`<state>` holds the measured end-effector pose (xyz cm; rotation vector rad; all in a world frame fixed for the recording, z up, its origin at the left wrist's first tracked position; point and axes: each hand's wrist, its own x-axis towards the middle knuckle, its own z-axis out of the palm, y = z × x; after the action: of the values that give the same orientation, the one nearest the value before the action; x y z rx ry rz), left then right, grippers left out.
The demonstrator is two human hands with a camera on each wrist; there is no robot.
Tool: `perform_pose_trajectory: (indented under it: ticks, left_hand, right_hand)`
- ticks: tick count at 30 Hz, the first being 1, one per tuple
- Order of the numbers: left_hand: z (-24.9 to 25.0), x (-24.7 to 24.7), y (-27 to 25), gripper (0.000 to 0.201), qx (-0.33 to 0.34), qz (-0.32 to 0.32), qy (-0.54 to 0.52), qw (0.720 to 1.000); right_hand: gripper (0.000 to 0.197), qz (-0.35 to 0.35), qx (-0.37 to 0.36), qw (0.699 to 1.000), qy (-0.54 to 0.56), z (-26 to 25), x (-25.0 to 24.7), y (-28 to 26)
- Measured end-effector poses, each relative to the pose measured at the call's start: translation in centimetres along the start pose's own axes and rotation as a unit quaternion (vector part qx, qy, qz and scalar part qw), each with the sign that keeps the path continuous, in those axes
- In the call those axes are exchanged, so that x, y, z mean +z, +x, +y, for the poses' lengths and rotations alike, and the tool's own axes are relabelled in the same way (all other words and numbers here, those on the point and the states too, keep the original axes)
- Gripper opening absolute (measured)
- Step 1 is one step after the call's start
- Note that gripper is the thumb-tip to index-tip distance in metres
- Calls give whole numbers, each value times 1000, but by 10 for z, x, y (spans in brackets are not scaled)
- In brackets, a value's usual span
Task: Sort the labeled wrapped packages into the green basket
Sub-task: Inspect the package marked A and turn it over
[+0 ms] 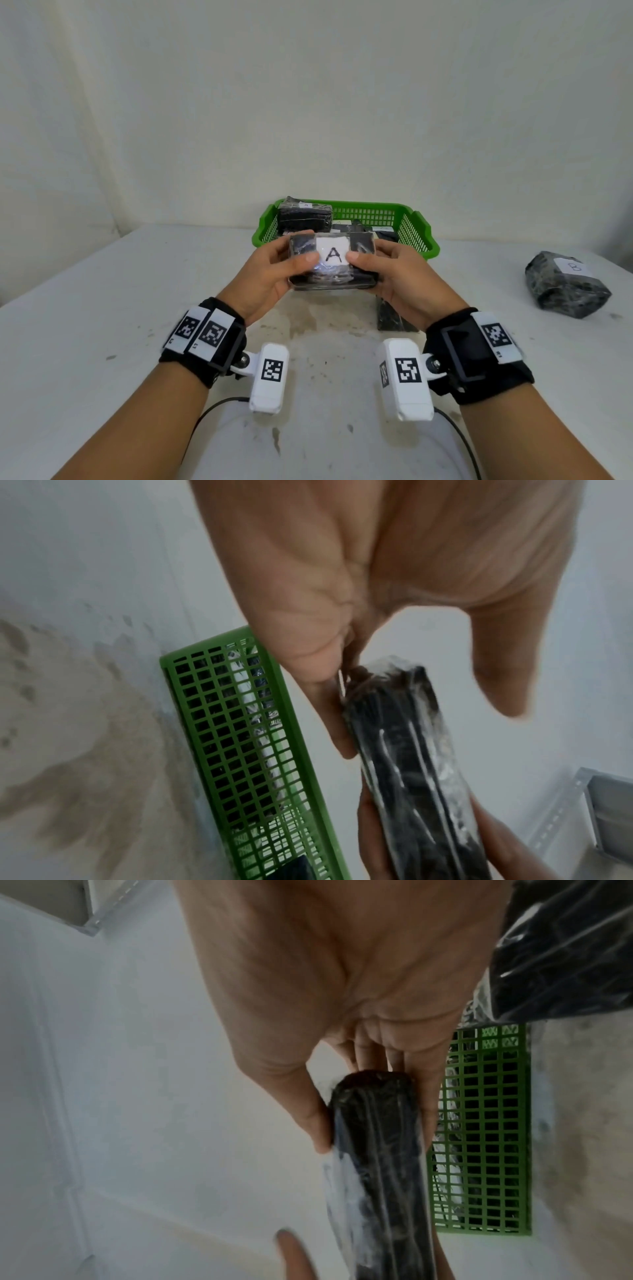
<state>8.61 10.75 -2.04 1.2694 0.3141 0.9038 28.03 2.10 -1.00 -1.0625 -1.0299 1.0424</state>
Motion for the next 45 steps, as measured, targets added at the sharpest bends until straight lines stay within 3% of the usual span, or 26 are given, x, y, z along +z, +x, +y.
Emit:
perform_pose_trajectory:
  ticks: [3, 7, 12, 18, 26, 32, 37, 45]
  left_hand:
    - [-1, 3, 0, 39, -10, 39, 15, 999]
    - [-3, 3, -1, 40, -6, 42, 49, 998]
    - [-5, 6, -2, 39, 0, 28, 64, 998]
    - [-1, 3, 0, 46, 31, 48, 78, 995]
    - [3, -1, 0, 45, 37, 68, 48, 996]
    - [2, 0, 0, 41, 32, 46, 65, 996]
    - [5, -3, 0, 39, 47, 71, 96, 992]
    - [2, -3, -1, 42, 38, 50, 92, 994]
  right_hand:
    - [35, 11, -16, 1000, -17, -1, -1, -1]
    - [60, 11, -14, 1000, -23, 1, 2, 0]
    - [52, 12, -53, 995, -87, 4, 3, -1]
    - [68, -9, -49, 995, -91, 3, 0, 1]
    - [65, -23, -48, 995, -90, 1, -1, -2]
    - [34, -5, -55, 996, -77, 0, 1, -4]
    - [61, -24, -48, 993, -102, 2, -2, -1]
    - [58, -26, -84, 990, -111, 1, -4, -2]
